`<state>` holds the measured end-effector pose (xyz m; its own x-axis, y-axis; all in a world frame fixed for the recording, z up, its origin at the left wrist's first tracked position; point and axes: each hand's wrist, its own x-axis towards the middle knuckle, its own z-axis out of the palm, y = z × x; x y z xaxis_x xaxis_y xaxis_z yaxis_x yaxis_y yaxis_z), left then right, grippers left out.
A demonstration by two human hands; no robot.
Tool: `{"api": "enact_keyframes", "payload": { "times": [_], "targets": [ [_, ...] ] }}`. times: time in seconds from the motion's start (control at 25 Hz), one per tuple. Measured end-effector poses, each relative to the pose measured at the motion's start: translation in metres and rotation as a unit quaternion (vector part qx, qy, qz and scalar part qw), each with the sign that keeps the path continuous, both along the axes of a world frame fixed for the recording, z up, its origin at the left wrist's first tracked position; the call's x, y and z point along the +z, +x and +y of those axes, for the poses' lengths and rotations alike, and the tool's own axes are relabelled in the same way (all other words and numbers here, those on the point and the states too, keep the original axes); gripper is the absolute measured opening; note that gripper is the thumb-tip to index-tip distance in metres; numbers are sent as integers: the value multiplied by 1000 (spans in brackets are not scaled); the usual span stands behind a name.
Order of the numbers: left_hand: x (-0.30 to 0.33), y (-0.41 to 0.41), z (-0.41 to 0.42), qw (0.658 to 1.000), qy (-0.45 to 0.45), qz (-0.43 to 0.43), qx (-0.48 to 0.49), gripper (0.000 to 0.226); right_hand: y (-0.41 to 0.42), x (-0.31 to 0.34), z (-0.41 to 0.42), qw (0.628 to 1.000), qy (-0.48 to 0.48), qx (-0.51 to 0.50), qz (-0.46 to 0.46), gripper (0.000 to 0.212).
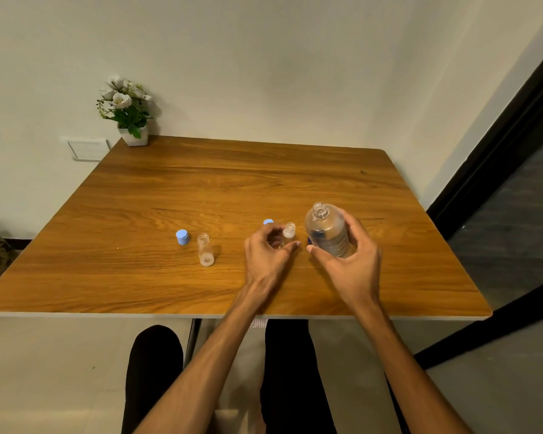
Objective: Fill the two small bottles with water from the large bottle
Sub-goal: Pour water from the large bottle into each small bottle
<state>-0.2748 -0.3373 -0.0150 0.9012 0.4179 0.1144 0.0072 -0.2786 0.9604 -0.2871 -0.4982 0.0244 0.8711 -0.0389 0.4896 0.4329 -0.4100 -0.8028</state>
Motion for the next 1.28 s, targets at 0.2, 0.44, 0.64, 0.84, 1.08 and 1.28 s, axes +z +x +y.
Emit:
{"api": "enact_keyframes", "payload": {
  "times": [0.2, 0.44, 0.64, 0.84, 1.08, 1.28],
  "targets": [
    [-9, 0, -1, 1000, 9, 2, -14, 46, -5, 1, -3, 1000, 8, 1, 9, 84],
    [6, -40, 18, 995, 55, -75, 20, 69, -15, 17, 4, 1000, 4, 13, 4, 81],
    [10, -84, 67, 958, 86, -184, 200, 51, -22, 31, 22, 998, -39, 34, -19, 82],
    [1, -77, 99, 983, 76, -19, 167, 81, -24, 44, 48, 994, -84, 54, -51, 85],
    [1, -79, 99, 986, 31, -42, 157, 43, -27, 57, 62, 984, -135, 51, -105, 84],
    [44, -89, 80, 981, 15, -163, 106, 36, -13, 77, 52, 959, -226, 26, -169, 84]
  ]
}}
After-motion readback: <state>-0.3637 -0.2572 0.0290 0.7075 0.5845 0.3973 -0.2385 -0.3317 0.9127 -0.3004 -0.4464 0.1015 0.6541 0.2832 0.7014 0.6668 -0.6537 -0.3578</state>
